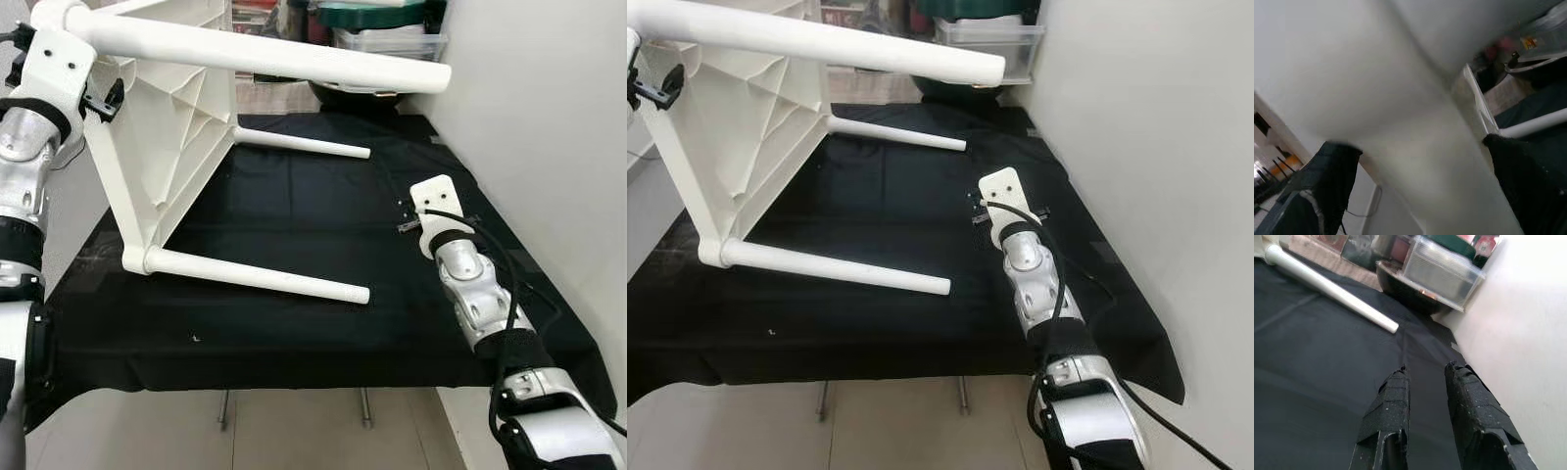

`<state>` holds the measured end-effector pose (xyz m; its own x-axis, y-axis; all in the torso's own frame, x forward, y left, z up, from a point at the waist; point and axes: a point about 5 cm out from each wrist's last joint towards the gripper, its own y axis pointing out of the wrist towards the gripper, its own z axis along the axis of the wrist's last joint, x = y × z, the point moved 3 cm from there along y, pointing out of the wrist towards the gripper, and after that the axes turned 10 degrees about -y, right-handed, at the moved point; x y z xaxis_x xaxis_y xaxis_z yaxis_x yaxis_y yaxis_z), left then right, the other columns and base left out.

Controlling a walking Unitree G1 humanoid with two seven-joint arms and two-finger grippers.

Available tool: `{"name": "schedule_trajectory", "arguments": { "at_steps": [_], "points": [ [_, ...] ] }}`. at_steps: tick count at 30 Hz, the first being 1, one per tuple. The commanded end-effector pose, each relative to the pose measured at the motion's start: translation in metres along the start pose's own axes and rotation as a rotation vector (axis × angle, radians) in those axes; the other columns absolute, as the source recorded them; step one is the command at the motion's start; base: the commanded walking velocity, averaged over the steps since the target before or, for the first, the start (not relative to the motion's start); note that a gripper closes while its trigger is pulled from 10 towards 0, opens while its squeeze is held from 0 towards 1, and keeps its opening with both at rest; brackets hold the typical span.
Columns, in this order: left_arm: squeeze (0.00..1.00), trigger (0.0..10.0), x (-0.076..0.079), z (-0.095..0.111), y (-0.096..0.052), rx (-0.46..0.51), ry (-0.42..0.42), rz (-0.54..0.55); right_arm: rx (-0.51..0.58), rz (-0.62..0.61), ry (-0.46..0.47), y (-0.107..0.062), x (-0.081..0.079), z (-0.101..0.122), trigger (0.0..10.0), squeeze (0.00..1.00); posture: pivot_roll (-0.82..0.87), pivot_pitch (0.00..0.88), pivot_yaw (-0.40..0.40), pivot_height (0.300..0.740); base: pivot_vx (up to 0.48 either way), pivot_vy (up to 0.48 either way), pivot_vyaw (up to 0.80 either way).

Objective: Building children table

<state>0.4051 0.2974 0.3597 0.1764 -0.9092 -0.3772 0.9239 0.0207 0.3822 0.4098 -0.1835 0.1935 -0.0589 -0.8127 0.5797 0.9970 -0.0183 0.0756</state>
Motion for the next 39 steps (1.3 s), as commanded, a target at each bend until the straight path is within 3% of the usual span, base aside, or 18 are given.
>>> {"name": "schedule_trajectory", "arguments": {
  "at_steps": [1,2,6,8,9,12,14,15,18,21,26,27,28,31,32,34,39],
  "points": [
    [0.00,10.0,0.004,-0.008,-0.001,-0.012,-0.026,-0.011,-0.015,-0.006,0.017,-0.003,-0.001,-0.003,10.0,0.07,0.02,0.000,-0.032,0.740,0.000,0.000,0.00],
    [0.00,10.0,0.005,-0.015,-0.004,-0.024,-0.043,-0.006,-0.002,-0.013,0.023,-0.006,-0.001,-0.003,10.0,1.00,0.01,0.000,-0.032,0.740,0.000,0.000,0.00],
    [0.00,10.0,0.008,-0.027,-0.009,-0.045,-0.070,0.001,0.022,-0.035,0.020,-0.012,-0.001,-0.001,10.0,1.00,0.00,0.000,-0.029,0.740,0.000,0.000,0.00],
    [0.00,10.0,0.012,-0.052,-0.023,-0.088,-0.127,0.026,0.051,-0.084,-0.019,-0.021,0.003,0.003,10.0,1.00,-0.01,0.000,-0.030,0.740,0.000,0.000,0.00],
    [0.00,10.0,0.012,-0.052,-0.023,-0.088,-0.127,0.026,0.051,-0.084,-0.019,-0.021,0.003,0.003,10.0,1.00,-0.01,0.000,-0.030,0.740,0.000,0.000,0.00],
    [0.00,10.0,0.020,-0.088,-0.048,-0.153,-0.196,0.064,0.100,-0.090,-0.014,-0.036,-0.006,0.011,10.0,1.00,-0.01,0.000,-0.037,0.740,0.000,0.000,0.00],
    [0.00,10.0,0.020,-0.088,-0.048,-0.153,-0.196,0.064,0.100,-0.090,-0.014,-0.036,-0.006,0.011,10.0,1.00,-0.01,0.000,-0.037,0.740,0.000,0.000,0.00],
    [0.00,10.0,0.029,-0.107,-0.064,-0.183,-0.227,0.076,0.168,-0.064,-0.013,-0.045,-0.018,0.022,10.0,1.00,-0.02,0.000,-0.042,0.740,0.000,0.000,0.00],
    [0.00,10.0,0.033,-0.116,-0.072,-0.198,-0.245,0.085,0.210,-0.053,-0.027,-0.050,-0.023,0.029,10.0,1.00,-0.02,0.000,-0.044,0.740,0.000,0.000,0.00],
    [0.00,10.0,0.038,-0.124,-0.082,-0.209,-0.261,0.093,0.290,-0.092,-0.165,-0.060,-0.024,0.039,10.0,1.00,-0.02,0.000,-0.052,0.740,0.000,0.000,0.00],
    [0.00,10.0,0.037,-0.130,-0.088,-0.219,-0.270,0.111,0.378,-0.221,-0.299,-0.071,-0.014,0.050,10.0,1.00,-0.02,0.000,-0.052,0.740,0.000,0.000,0.00],
    [0.00,10.0,0.037,-0.134,-0.093,-0.232,-0.283,0.130,0.430,-0.335,-0.327,-0.078,0.002,0.061,10.0,0.84,-0.02,0.000,-0.047,0.740,0.000,0.000,0.00],
    [0.00,10.0,0.038,-0.137,-0.095,-0.241,-0.289,0.135,0.449,-0.383,-0.335,-0.080,0.009,0.067,10.0,0.00,-0.03,0.000,-0.041,0.740,0.000,0.000,0.00],
    [0.00,10.0,0.040,-0.140,-0.098,-0.251,-0.293,0.138,0.463,-0.421,-0.341,-0.082,0.016,0.071,10.0,0.00,-0.03,0.000,-0.040,0.740,0.000,0.000,0.00],
    [0.00,10.0,0.044,-0.144,-0.102,-0.265,-0.298,0.137,0.490,-0.487,-0.334,-0.086,0.027,0.079,10.0,0.00,-0.03,0.000,-0.036,0.740,0.000,0.000,0.00],
    [0.00,10.0,0.045,-0.147,-0.105,-0.277,-0.300,0.140,0.520,-0.532,-0.337,-0.091,0.034,0.086,10.0,0.00,-0.04,0.000,-0.032,0.740,0.000,0.000,0.00],
    [0.00,10.0,0.044,-0.149,-0.107,-0.284,-0.301,0.144,0.537,-0.545,-0.345,-0.093,0.036,0.090,10.0,0.00,-0.04,0.000,-0.031,0.740,0.000,0.000,0.00]
  ]
}}
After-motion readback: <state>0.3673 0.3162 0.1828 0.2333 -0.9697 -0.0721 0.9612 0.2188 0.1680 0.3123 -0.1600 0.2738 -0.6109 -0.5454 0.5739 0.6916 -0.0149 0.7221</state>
